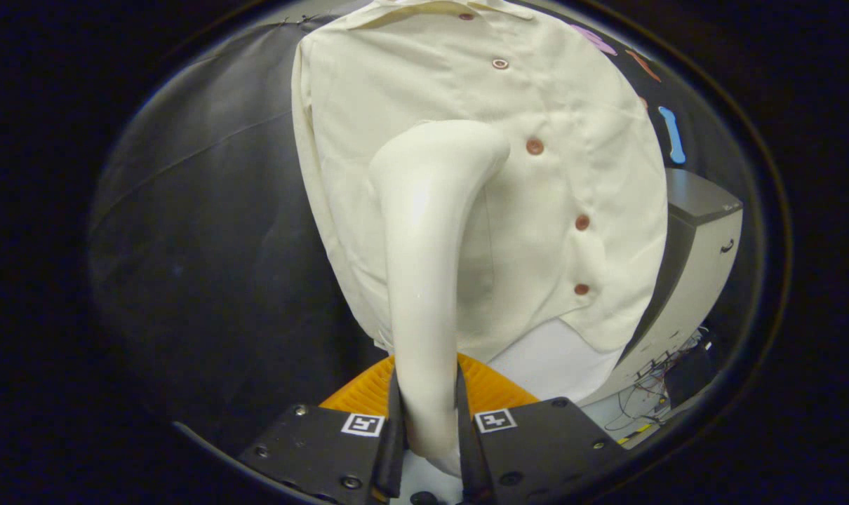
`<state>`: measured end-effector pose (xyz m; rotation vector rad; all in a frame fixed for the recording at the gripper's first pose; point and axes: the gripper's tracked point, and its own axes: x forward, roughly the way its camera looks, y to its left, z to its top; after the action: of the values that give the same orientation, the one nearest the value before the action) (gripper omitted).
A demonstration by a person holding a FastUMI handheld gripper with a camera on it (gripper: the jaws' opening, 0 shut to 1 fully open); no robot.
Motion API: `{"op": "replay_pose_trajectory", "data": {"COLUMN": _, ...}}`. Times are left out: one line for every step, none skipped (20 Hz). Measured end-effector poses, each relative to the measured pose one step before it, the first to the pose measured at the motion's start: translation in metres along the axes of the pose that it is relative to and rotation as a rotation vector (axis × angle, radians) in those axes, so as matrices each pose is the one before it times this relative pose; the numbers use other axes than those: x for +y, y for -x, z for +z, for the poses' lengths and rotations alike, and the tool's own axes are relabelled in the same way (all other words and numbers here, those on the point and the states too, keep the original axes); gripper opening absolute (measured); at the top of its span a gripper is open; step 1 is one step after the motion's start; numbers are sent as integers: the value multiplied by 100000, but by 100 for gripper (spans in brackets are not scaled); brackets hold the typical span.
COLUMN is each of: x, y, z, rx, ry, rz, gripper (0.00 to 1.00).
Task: Iron the clothes twice with a garment steamer, once on the left side and once on the right side.
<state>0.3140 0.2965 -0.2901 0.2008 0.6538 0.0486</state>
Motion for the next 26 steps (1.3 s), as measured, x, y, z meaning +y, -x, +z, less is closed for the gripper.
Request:
{"op": "replay_pose_trajectory", "data": {"x": -112, "y": -217, "z": -878, "rx": 1662, "ry": -621, "rz": 207, "gripper": 33}}
{"op": "replay_pose_trajectory", "data": {"x": -175, "y": -346, "z": -778, "rx": 1721, "ry": -653, "rz": 239, "gripper": 33}}
{"op": "replay_pose_trajectory", "data": {"x": -183, "y": -255, "z": -607, "rx": 1200, "ry": -335, "rz": 114, "gripper": 31}}
{"op": "replay_pose_trajectory", "data": {"x": -113, "y": -157, "z": -639, "rx": 1083, "ry": 143, "rz": 219, "gripper": 31}}
{"op": "replay_pose_trajectory", "data": {"x": -163, "y": -270, "z": -561, "rx": 1072, "ry": 159, "rz": 182, "gripper": 31}}
{"op": "replay_pose_trajectory", "data": {"x": -130, "y": -184, "z": -525, "rx": 1231, "ry": 152, "rz": 131, "gripper": 31}}
{"op": "replay_pose_trajectory", "data": {"x": -203, "y": -221, "z": -578, "rx": 1198, "ry": 189, "rz": 128, "gripper": 31}}
{"op": "replay_pose_trajectory", "data": {"x": -212, "y": -135, "z": -616, "rx": 1126, "ry": 282, "rz": 162, "gripper": 31}}
{"op": "replay_pose_trajectory", "data": {"x": -197, "y": -101, "z": -488, "rx": 815, "ry": 129, "rz": 225, "gripper": 30}}
{"op": "replay_pose_trajectory", "data": {"x": -134, "y": -25, "z": -529, "rx": 1131, "ry": 224, "rz": 427, "gripper": 30}}
{"op": "replay_pose_trajectory", "data": {"x": -167, "y": -15, "z": -488, "rx": 1335, "ry": 195, "rz": 327, "gripper": 29}}
{"op": "replay_pose_trajectory", "data": {"x": -173, "y": 46, "z": -508, "rx": 1065, "ry": 347, "rz": 334, "gripper": 29}}
{"op": "replay_pose_trajectory", "data": {"x": -214, "y": 11, "z": -335, "rx": 599, "ry": 110, "rz": 185, "gripper": 29}}
{"op": "replay_pose_trajectory", "data": {"x": -311, "y": -82, "z": -717, "rx": 1783, "ry": -183, "rz": -156, "gripper": 28}}
{"op": "replay_pose_trajectory", "data": {"x": -219, "y": -1, "z": -658, "rx": 1955, "ry": -769, "rz": 166, "gripper": 28}}
{"op": "replay_pose_trajectory", "data": {"x": -249, "y": 69, "z": -651, "rx": 1728, "ry": -1159, "rz": 350, "gripper": 28}}
{"op": "replay_pose_trajectory", "data": {"x": -326, "y": 50, "z": -471, "rx": 763, "ry": -778, "rz": -261, "gripper": 29}}
{"op": "replay_pose_trajectory", "data": {"x": -260, "y": 107, "z": -397, "rx": 707, "ry": -186, "rz": -388, "gripper": 28}}
{"op": "replay_pose_trajectory", "data": {"x": -246, "y": 118, "z": -308, "rx": 614, "ry": -206, "rz": -329, "gripper": 28}}
{"op": "replay_pose_trajectory", "data": {"x": -199, "y": 258, "z": -322, "rx": 752, "ry": -522, "rz": -298, "gripper": 28}}
{"op": "replay_pose_trajectory", "data": {"x": -229, "y": 349, "z": -43, "rx": -143, "ry": -584, "rz": -249, "gripper": 28}}
{"op": "replay_pose_trajectory", "data": {"x": -266, "y": 365, "z": -145, "rx": -290, "ry": -553, "rz": -457, "gripper": 28}}
{"op": "replay_pose_trajectory", "data": {"x": -190, "y": 596, "z": -32, "rx": -76, "ry": -638, "rz": -315, "gripper": 28}}
{"op": "replay_pose_trajectory", "data": {"x": -177, "y": 644, "z": -169, "rx": -273, "ry": -635, "rz": -313, "gripper": 28}}
{"op": "replay_pose_trajectory", "data": {"x": -78, "y": 582, "z": 99, "rx": -1163, "ry": -588, "rz": -354, "gripper": 28}}
{"op": "replay_pose_trajectory", "data": {"x": -206, "y": 836, "z": -169, "rx": -364, "ry": 106, "rz": -324, "gripper": 28}}
